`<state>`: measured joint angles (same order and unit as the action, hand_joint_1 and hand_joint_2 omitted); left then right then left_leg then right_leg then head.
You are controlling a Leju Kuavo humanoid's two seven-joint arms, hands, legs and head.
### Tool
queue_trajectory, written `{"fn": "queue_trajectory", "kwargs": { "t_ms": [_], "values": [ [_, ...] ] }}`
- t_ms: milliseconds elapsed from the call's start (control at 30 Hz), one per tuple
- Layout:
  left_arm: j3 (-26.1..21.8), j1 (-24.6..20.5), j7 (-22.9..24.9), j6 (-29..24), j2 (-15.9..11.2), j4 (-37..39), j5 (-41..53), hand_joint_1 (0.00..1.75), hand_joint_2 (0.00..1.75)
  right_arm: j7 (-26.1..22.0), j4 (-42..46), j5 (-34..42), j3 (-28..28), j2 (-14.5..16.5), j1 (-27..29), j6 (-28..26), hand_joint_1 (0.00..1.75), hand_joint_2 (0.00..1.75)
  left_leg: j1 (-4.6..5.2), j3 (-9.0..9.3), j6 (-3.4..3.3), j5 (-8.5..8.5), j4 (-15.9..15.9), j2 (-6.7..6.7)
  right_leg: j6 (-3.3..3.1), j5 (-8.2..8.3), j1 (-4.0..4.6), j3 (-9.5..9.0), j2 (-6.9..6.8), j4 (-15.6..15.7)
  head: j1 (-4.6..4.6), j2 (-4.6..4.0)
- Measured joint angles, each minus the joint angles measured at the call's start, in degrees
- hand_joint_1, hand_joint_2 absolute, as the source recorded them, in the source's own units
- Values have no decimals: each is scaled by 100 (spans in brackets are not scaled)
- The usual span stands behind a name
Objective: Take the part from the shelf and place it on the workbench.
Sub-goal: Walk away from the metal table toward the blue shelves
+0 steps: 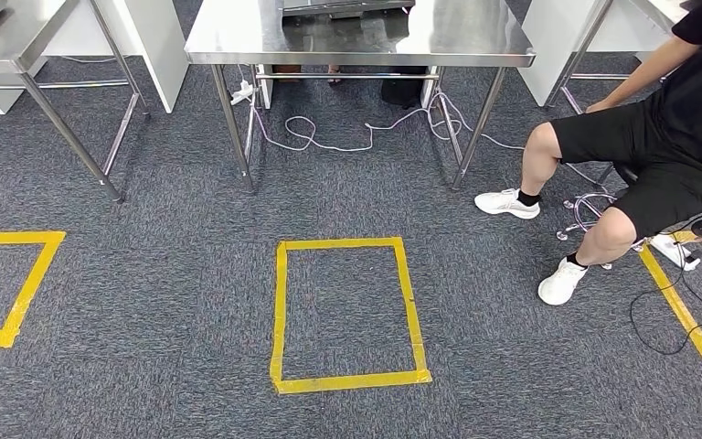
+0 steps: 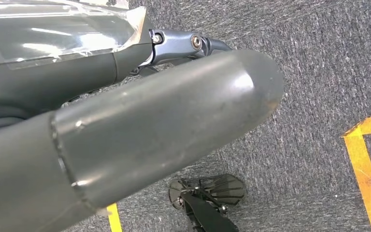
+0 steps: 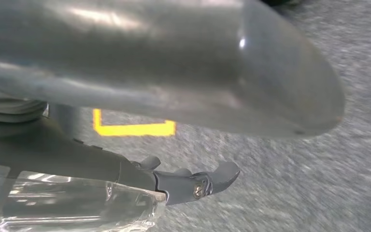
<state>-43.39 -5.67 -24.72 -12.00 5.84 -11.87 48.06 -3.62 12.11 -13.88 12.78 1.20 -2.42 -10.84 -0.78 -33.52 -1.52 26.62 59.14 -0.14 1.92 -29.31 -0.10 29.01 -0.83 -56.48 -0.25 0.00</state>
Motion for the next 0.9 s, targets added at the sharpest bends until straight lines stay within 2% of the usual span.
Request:
{"fn": "queue_trajectory", "kwargs": {
  "t_ms": [200,300,367,433,500,533,567,600,633,667,700,733,800,833,867,900],
  "values": [
    [0,-7,0,11,0,0,5,0,0,178,-37,107,20,73,-7,83,0,0,27,-12,-16,4,19,-2,42,26,-33,4,0,12,-3,0],
    [0,-9,-2,11,5,0,5,0,0,198,-49,94,20,98,-13,84,0,0,-2,3,-88,-50,-71,10,68,-19,-36,21,3,-50,-2,0],
    [0,-15,-5,13,11,0,5,0,0,210,-57,90,20,106,-14,82,0,0,-38,2,-152,-105,-144,51,41,-270,-51,206,21,-461,20,0],
    [0,-17,-7,14,14,0,8,0,0,236,-70,90,20,112,-12,75,0,0,-37,-25,-165,-122,-151,100,12,-592,-76,524,42,-1104,51,0],
    [0,-14,-7,23,15,0,12,0,0,270,-81,91,20,107,-6,68,0,0,-34,-45,-149,-131,-149,155,51,-752,-95,750,51,-1587,61,0],
    [0,-13,-7,28,16,1,17,0,0,290,-86,91,20,105,0,66,0,0,-35,-51,-138,-137,-147,189,92,-750,-106,776,53,-1659,61,0],
    [0,-13,-7,33,19,1,28,0,0,316,-91,92,20,103,7,65,0,0,-45,-54,-121,-142,-144,227,151,-654,-125,683,48,-1490,63,0],
    [0,-13,-6,34,23,2,40,0,0,347,-95,91,20,102,11,64,0,0,-59,-54,-94,-144,-138,269,218,-500,-151,496,18,-1138,63,0],
    [0,-14,-4,35,25,2,52,0,0,379,-98,87,20,106,12,62,0,0,-63,-53,-53,-144,-127,314,271,-341,-176,285,-74,-719,69,0],
    [0,-15,-2,36,25,2,61,0,0,414,-100,79,20,111,4,60,0,0,-63,-49,-1,-134,-112,362,290,-202,-180,116,-159,-361,74,0],
    [0,-16,1,34,23,1,64,0,0,445,-101,67,20,116,-6,59,0,0,-55,-42,53,-125,-100,405,259,-115,-176,21,-217,-140,67,0],
    [0,-18,2,32,19,1,66,0,0,473,-101,51,20,123,-15,58,0,0,-46,-27,101,-117,-95,447,194,-79,-162,2,-241,-60,65,0],
    [0,-20,1,29,20,1,70,0,0,542,-104,23,20,116,-13,49,0,0,-67,8,180,-118,-110,522,44,-42,-146,28,-125,-69,45,0],
    [0,-20,-1,29,24,2,72,0,0,575,-105,12,20,115,-9,43,0,0,-92,7,214,-78,-82,497,-9,-23,-149,21,-77,-66,46,0],
    [0,-19,-4,29,28,3,74,0,0,608,-107,2,20,110,-6,36,0,0,-113,-33,241,32,30,423,-62,5,-153,18,-29,-63,43,0],
    [0,-16,-8,28,32,3,76,0,0,634,-108,-7,20,108,-8,31,0,0,-125,-124,257,214,260,311,-109,33,-156,18,16,-60,40,0]
  ]
}}
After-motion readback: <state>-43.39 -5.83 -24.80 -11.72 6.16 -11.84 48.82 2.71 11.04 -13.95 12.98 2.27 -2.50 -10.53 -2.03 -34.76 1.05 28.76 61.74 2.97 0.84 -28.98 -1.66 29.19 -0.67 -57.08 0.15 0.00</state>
